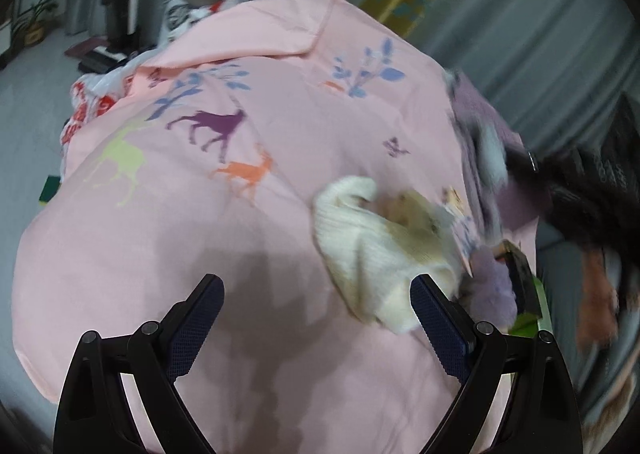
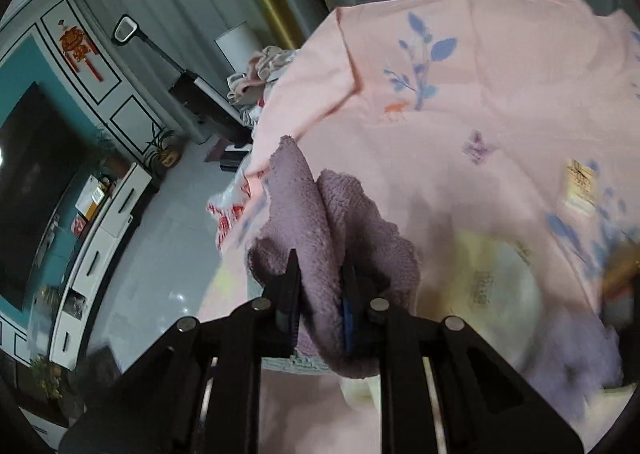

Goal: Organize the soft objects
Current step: 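Grasp the mauve washcloth with the right tool and lift it, then carry the mauve washcloth over the green box and lower it inside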

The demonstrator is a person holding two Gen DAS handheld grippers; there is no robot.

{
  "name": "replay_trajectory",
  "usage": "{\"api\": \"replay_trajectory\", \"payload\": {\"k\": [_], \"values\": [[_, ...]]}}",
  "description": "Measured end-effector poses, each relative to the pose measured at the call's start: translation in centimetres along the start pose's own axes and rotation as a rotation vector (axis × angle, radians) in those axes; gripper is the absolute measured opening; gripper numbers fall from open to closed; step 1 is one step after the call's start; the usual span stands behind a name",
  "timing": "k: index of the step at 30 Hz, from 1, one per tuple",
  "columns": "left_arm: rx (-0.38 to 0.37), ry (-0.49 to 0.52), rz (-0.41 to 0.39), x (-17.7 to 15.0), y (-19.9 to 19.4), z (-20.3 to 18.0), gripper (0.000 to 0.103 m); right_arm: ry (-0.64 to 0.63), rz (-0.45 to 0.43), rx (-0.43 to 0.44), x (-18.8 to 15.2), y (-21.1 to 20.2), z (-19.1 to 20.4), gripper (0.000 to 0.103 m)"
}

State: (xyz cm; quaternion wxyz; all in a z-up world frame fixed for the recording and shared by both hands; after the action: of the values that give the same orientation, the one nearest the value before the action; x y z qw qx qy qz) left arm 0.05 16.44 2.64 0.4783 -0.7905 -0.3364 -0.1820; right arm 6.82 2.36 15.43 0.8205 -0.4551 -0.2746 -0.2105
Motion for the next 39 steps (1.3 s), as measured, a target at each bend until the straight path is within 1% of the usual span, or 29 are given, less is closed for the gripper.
{"api": "replay_trajectory", "payload": {"k": [1,2,3,6,8,10,12,13,14,15,16,17,18,20,22,24,25,27,29,31,32,34,35,37,39], "values": [[-0.005,0.018,0.003,-0.3,0.0,-0.8,0.095,0.008,0.009,-0.008,-1.0,-0.5,-0.6,0.018],[-0.009,0.033,0.008,-0.7,0.1,-1.6,0.095,0.021,0.03,-0.021,-3.2,-1.6,-1.7,0.018],[-0.015,0.051,0.014,-1.2,0.2,-2.5,0.095,0.032,0.04,-0.022,-4.3,-1.7,-2.4,0.018],[-0.035,0.094,0.037,-2.8,0.5,-4.7,0.094,0.135,0.068,-0.042,-8.7,-2.8,-5.9,0.019],[-0.045,0.133,0.062,-4.1,0.9,-6.2,0.093,0.173,0.084,-0.073,-10.9,-3.0,-7.3,0.02],[-0.054,0.162,0.084,-5.4,1.5,-7.5,0.09,0.237,0.097,-0.082,-13.4,-3.5,-9.1,0.02],[-0.071,0.186,0.112,-6.7,2.0,-8.8,0.087,0.292,0.125,-0.085,-15.0,-3.3,-10.5,0.023],[-0.085,0.203,0.133,-7.6,2.4,-9.6,0.087,0.303,0.135,-0.101,-15.5,-3.5,-11.1,0.023],[-0.091,0.211,0.145,-8.2,2.6,-10.1,0.087,0.307,0.141,-0.136,-15.9,-3.5,-11.9,0.026],[-0.104,0.22,0.16,-8.9,2.9,-10.7,0.087,0.304,0.135,-0.177,-16.0,-3.4,-12.8,0.035],[-0.117,0.231,0.178,-9.7,3.2,-11.4,0.087,0.303,0.13,-0.197,-16.0,-3.4,-13.2,0.042],[-0.123,0.242,0.195,-10.4,3.5,-11.9,0.086,0.308,0.111,-0.223,-16.0,-3.6,-13.8,0.057],[-0.127,0.256,0.208,-11.1,3.7,-12.5,0.081,0.317,0.091,-0.226,-15.7,-3.8,-14.1,0.064],[-0.129,0.294,0.235,-12.5,4.0,-13.6,0.072,0.337,0.068,-0.217,-15.3,-4.5,-14.3,0.066],[-0.134,0.317,0.256,-13.6,4.3,-14.4,0.071,0.354,0.04,-0.2,-15.3,-5.6,-14.8,0.073],[-0.145,0.341,0.269,-14.6,4.4,-15.3,0.071,0.37,0.018,-0.188,-15.2,-6.4,-15.2,0.087],[-0.147,0.35,0.274,-14.9,4.4,-15.7,0.071,0.375,0.013,-0.186,-15.3,-6.5,-15.3,0.088],[-0.153,0.365,0.283,-15.6,4.7,-16.3,0.071,0.398,0.015,-0.177,-16.1,-6.9,-16.2,0.089],[-0.156,0.375,0.298,-16.3,5.3,-16.8,0.071,0.424,0.027,-0.156,-16.8,-6.5,-16.6,0.089],[-0.148,0.389,0.311,-16.9,6.1,-17.1,0.066,0.433,0.038,-0.115,-17.4,-5.7,-16.8,0.089],[-0.136,0.395,0.318,-17.2,6.6,-17.1,0.06,0.436,0.042,-0.092,-17.6,-4.9,-16.8,0.089],[-0.12,0.386,0.324,-17.5,7.3,-16.9,0.058,0.447,0.055,-0.082,-17.9,-3.9,-17.0,0.086],[-0.123,0.38,0.321,-17.6,7.5,-16.9,0.057,0.445,0.057,-0.082,-18.0,-3.4,-17.1,0.083],[-0.132,0.379,0.312,-17.4,7.6,-16.9,0.055,0.419,0.035,-0.077,-17.5,-3.2,-17.0,0.076],[-0.139,0.389,0.303,-17.2,7.6,-17.1,0.046,0.438,0.058,-0.034,-17.7,-2.6,-16.4,0.053]]}}
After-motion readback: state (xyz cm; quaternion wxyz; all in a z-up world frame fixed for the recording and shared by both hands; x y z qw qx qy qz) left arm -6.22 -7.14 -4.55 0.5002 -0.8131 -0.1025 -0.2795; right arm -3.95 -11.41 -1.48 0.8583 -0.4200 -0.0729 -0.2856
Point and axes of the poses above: each gripper's, at about its wrist camera, not at the fingertips, and y roughly the way its jaws point, z to its left, x to its top, the point moved 10 cm from there along y, roughly the way its jaws point, and after that the axes turned 6 degrees about -z, right-handed, at the moved point
